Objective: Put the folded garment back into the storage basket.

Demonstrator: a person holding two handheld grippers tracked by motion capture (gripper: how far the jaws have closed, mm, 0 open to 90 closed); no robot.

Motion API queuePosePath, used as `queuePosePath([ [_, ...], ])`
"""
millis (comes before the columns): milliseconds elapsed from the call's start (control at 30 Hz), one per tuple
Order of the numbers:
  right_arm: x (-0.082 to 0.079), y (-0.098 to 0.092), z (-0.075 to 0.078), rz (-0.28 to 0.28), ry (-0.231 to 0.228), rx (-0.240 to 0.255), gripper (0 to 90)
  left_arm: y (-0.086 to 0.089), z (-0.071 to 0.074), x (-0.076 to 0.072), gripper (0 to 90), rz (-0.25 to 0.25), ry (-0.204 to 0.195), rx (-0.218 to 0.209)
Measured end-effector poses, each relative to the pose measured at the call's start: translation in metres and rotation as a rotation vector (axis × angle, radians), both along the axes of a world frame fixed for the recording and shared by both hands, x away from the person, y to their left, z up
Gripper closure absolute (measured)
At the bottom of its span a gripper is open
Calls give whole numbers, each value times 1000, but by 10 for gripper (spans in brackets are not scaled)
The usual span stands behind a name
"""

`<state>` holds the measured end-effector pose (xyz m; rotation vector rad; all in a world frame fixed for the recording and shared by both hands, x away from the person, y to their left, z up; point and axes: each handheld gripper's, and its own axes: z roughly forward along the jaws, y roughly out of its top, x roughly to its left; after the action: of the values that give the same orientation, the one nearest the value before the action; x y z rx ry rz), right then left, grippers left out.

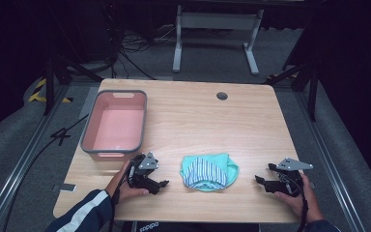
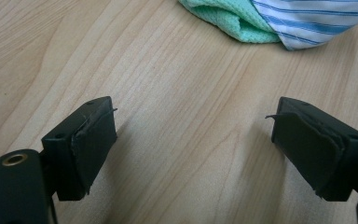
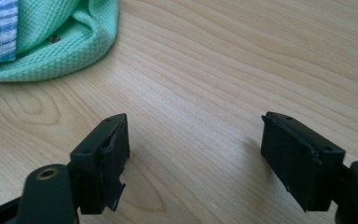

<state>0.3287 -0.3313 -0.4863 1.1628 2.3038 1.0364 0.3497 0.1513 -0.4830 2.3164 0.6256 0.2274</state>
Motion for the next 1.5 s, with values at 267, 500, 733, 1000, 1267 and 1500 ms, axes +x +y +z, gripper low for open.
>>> queuePosePath([
  [267,3,-1,0,-14,0,4,271,0,0,0,130,3,1,2],
  [500,6,0,1,-11,12,-13,243,-5,6,-2,165,21,24,43],
  [733,7,8,6,-3,39,-23,356,-18,22,4,215,22,3,9],
  [1000,12,41,23,54,13,6,350,-35,26,11,228,30,24,-11],
  [1267,23,85,30,95,13,0,354,-57,25,19,222,55,38,-48],
  [1500,34,113,20,97,39,-60,350,-70,10,24,192,40,92,-21],
])
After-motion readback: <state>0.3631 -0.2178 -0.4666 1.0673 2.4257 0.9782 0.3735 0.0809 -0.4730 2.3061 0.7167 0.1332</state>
